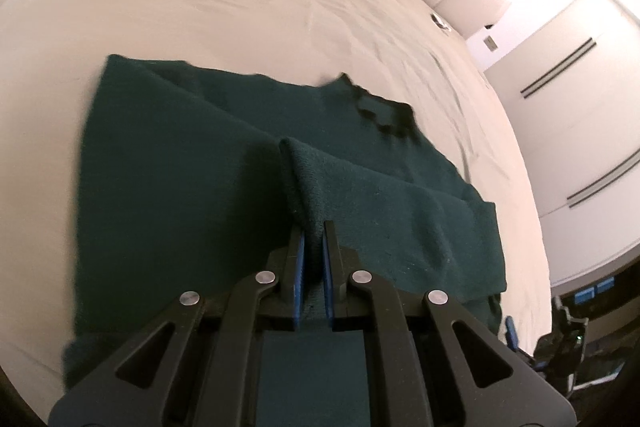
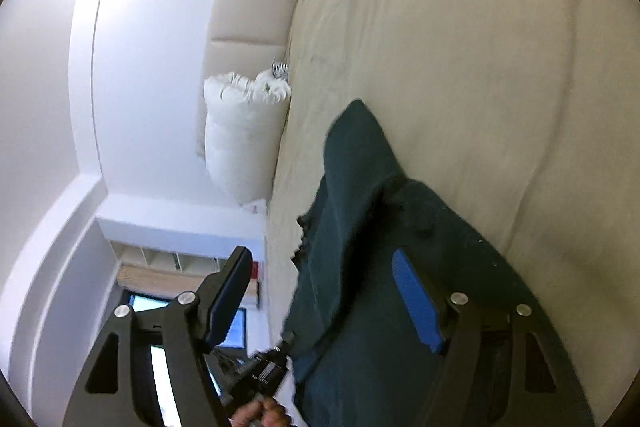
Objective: Fold small clothes
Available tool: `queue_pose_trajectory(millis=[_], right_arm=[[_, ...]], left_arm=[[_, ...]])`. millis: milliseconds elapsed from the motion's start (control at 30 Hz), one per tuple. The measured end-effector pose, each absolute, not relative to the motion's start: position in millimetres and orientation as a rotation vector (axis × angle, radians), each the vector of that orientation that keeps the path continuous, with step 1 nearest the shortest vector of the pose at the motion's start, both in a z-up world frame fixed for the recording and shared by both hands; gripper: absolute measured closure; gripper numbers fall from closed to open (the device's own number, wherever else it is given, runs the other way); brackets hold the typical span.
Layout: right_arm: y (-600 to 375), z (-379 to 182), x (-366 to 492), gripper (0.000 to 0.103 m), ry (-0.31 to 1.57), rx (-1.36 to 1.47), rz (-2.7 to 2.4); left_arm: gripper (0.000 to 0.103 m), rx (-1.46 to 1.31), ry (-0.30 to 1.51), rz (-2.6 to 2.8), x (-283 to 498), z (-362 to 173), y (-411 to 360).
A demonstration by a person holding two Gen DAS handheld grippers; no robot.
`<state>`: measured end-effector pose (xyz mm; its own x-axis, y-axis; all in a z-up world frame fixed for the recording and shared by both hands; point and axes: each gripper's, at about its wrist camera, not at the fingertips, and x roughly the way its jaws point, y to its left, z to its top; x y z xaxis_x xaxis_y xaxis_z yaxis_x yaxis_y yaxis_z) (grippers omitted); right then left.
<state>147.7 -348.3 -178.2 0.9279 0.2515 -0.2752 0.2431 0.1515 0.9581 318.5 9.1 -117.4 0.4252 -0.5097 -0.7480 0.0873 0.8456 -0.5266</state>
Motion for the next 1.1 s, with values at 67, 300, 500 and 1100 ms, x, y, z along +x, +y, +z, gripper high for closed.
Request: queue_pose_trajectory(millis=[67, 300, 500, 1100], right_arm=[[-348, -173, 148, 0.027, 0.412, 1.429, 0.021], [-344, -180, 171, 0.027, 0.505, 1.444, 0.043], [-353, -194, 192, 0.027, 0.516, 1.48, 0.013], [-370, -176, 173, 0.038, 0.529, 1.374, -0.026]], left_arm=[[0.096, -0.449, 1.07, -0.376, 320, -119, 17], [0.096, -0.457, 1.074, -0.372, 319, -120, 31], [0.096, -0.458, 1.053, -0.353, 316, -119, 23], [0.096, -0.451, 1.076, -0.352, 315, -134, 20]])
